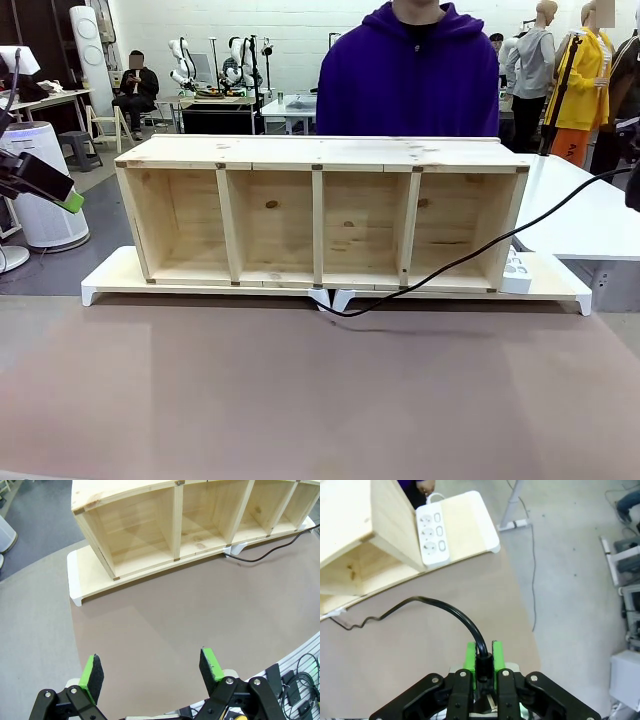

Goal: Perform cable management.
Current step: Pull the grasped Power Cable to the location of the Power Strip.

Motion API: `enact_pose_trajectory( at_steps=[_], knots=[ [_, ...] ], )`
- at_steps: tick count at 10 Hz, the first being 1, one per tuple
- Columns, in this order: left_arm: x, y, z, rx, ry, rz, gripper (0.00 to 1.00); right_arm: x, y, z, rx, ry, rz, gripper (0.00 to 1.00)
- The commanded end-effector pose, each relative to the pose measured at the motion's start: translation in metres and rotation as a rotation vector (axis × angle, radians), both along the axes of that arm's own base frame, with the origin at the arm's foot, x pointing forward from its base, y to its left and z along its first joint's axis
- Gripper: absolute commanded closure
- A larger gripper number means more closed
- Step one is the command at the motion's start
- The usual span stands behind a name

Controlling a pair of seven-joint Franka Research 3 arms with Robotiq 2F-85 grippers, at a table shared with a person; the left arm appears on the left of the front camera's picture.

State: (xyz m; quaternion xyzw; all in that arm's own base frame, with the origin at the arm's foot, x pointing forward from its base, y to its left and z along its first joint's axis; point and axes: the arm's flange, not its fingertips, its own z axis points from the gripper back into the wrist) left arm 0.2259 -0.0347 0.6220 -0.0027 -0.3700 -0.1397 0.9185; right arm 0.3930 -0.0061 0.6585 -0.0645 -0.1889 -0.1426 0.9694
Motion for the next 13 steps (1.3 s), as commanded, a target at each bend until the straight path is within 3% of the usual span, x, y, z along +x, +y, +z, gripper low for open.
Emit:
enact_pose_trajectory(
  at_steps=[1, 3, 6, 8, 9, 12, 13],
  knots=[
    [0.001, 0.0, 0.001, -0.009, -0.006, 0.004, 0.0, 0.021, -0.016, 0.015, -0.022, 0.018, -0.018, 0.84],
    [0.001, 0.0, 0.001, -0.009, -0.006, 0.004, 0.0, 0.051, -0.014, 0.031, 0.008, 0.021, 0.011, 0.84],
    [0.001, 0.0, 0.001, -0.009, -0.006, 0.004, 0.0, 0.092, 0.002, 0.029, -0.03, 0.032, 0.088, 0.84],
    [0.001, 0.0, 0.001, -0.009, -0.006, 0.004, 0.0, 0.075, 0.007, 0.036, -0.006, -0.061, 0.083, 0.84],
    [0.001, 0.0, 0.001, -0.009, -0.006, 0.004, 0.0, 0.091, 0.009, 0.023, 0.004, 0.018, 0.077, 0.84],
    [0.001, 0.0, 0.001, -0.009, -0.006, 0.004, 0.0, 0.09, 0.011, 0.027, 0.004, 0.004, 0.085, 0.84],
    [0.001, 0.0, 0.001, -0.009, -0.006, 0.004, 0.0, 0.107, 0.012, 0.016, -0.019, 0.052, 0.124, 0.84]
  ],
)
